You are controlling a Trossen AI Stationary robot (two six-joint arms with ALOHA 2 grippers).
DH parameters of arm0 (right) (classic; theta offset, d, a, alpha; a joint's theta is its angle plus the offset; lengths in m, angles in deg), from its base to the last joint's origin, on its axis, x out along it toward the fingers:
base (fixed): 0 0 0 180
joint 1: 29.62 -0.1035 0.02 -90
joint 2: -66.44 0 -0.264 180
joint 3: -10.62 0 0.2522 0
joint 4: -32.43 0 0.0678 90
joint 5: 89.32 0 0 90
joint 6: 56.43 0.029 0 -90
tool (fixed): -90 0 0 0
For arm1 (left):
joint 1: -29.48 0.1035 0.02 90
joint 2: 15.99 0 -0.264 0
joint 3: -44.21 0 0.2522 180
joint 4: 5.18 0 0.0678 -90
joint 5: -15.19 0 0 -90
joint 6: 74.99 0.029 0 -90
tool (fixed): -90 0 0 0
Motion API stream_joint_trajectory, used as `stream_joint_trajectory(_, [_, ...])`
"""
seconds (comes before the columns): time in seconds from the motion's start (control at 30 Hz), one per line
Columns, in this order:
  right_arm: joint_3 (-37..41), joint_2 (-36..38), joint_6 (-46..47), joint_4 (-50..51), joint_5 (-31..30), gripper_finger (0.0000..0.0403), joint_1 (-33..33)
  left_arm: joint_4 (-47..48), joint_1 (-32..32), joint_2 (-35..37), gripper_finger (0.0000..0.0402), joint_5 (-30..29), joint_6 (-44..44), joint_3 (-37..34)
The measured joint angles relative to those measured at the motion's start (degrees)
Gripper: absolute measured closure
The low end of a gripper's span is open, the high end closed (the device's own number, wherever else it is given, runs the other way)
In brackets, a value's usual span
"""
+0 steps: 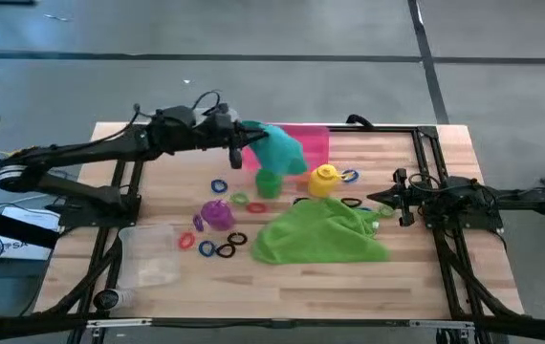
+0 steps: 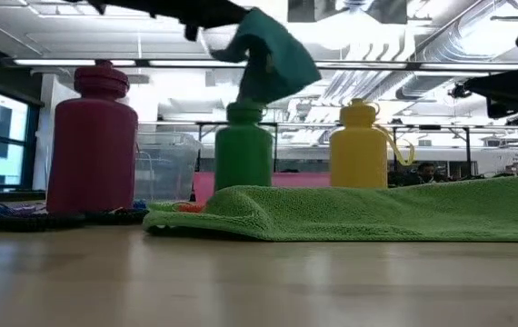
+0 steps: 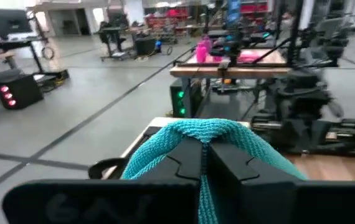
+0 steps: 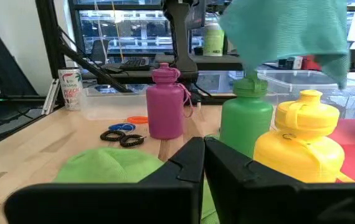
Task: Pick & Place Sports Items
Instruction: Put the blue towel into the pink bin
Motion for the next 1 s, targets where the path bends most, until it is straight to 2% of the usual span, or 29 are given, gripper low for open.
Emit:
stream_joint_trajectory(0.33, [0.0, 0.0, 0.0, 0.0, 0.0, 0.0402, 0.0, 0.1, 3.5, -12.1, 0.0401, 0.0, -0.2, 6.8])
stream_joint_trajectory(0.53, [0.0, 0.0, 0.0, 0.0, 0.0, 0.0402, 0.0, -0.1, 4.9, -18.6, 0.0401, -0.4, -3.3, 9.8])
stream_joint_trajectory(1.0, [0.0, 0.0, 0.0, 0.0, 0.0, 0.0403, 0.0, 0.9, 8.8, -24.8, 0.0401, -10.7, -5.4, 10.1])
